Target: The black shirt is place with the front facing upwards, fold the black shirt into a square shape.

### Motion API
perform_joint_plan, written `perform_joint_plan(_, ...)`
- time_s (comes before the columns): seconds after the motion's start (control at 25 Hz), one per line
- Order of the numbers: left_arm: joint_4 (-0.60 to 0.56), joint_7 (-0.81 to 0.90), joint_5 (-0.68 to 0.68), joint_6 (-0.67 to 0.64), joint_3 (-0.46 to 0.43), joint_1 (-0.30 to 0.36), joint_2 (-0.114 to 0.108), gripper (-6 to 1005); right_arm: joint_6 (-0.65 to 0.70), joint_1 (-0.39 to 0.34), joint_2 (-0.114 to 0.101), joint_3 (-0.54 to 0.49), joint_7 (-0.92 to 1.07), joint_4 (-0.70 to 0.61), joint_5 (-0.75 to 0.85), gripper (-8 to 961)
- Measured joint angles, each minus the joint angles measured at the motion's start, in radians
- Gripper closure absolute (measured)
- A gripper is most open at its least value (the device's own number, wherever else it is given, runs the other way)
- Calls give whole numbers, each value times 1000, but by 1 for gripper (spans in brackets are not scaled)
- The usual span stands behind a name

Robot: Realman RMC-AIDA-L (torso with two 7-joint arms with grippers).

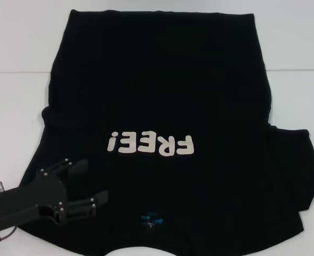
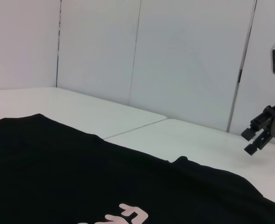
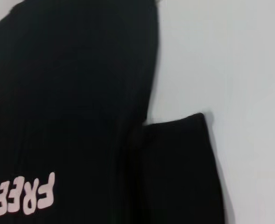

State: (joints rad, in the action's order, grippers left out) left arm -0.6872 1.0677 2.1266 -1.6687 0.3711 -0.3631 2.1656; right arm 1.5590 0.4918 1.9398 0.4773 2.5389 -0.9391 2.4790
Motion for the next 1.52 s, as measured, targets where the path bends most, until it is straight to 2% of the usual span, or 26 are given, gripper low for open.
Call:
perform_joint_plan(0.32,3,-18,0,3,0,5,2,80,-40,46,-6,18,2,112,42,24)
perform_joint_plan(0.56,3,-20,-1,3,-5,6,2,80,-52,58,4,56,5,134,44,35)
perform_joint_plan(1.52,5,-18,-9,3,-6,4,2,80,-125,100,14,101,-8,235,46,80)
